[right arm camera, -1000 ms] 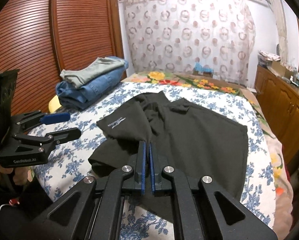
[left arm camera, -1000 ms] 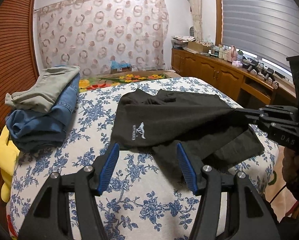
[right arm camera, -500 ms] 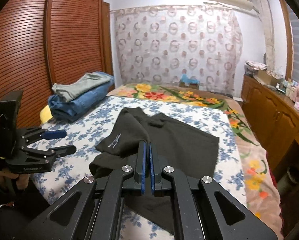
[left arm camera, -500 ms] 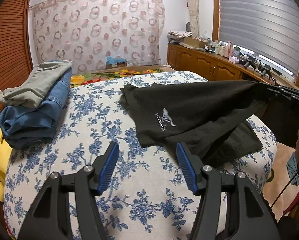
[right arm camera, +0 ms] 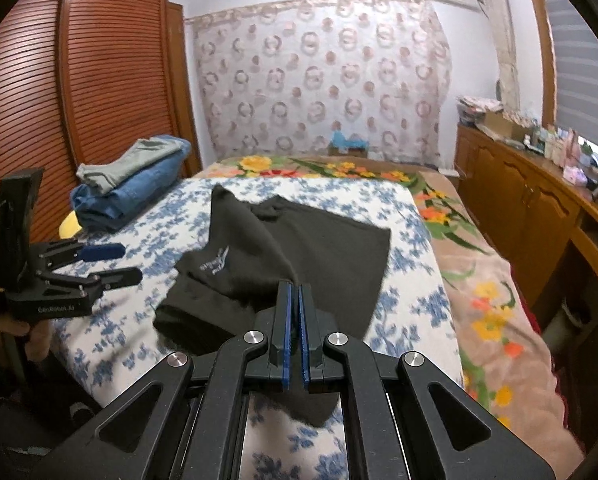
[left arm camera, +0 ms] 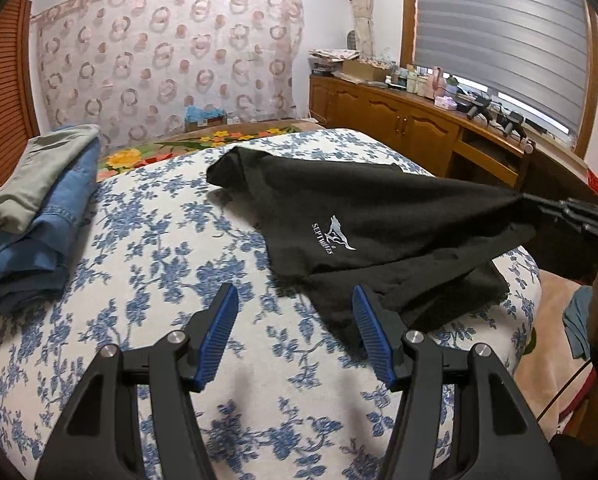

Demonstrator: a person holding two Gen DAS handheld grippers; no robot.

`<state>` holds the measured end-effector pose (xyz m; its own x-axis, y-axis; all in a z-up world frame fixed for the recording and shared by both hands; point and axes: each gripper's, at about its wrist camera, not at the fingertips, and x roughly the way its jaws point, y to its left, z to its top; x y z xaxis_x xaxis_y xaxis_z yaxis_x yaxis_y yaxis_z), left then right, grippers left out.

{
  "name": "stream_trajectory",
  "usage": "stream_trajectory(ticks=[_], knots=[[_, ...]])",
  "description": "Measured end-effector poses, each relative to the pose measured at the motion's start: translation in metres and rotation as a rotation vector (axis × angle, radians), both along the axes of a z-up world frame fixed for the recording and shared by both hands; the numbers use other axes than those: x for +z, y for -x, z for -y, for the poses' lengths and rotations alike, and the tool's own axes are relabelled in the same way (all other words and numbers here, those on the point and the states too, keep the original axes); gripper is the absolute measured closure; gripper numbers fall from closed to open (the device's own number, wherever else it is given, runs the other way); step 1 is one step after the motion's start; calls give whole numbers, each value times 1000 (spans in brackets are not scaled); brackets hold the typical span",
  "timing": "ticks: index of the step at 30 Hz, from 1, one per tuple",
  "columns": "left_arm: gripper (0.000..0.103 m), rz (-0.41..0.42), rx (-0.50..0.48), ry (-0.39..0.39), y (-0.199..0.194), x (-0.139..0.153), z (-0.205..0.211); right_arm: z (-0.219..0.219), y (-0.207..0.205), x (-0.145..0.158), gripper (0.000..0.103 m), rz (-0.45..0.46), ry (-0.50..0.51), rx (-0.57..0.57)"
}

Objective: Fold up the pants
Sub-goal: 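Lift the gripped side with the right tool, fold it over the shirt, open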

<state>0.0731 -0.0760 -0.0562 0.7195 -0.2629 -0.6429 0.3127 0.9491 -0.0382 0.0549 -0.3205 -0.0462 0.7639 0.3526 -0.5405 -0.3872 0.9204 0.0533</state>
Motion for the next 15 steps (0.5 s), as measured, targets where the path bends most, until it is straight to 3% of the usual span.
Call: stream_trajectory(ticks=[15], knots=[[44,-85,-42,-54,-13,-25,24,18,-3,-54,102,-161,-2,-40]])
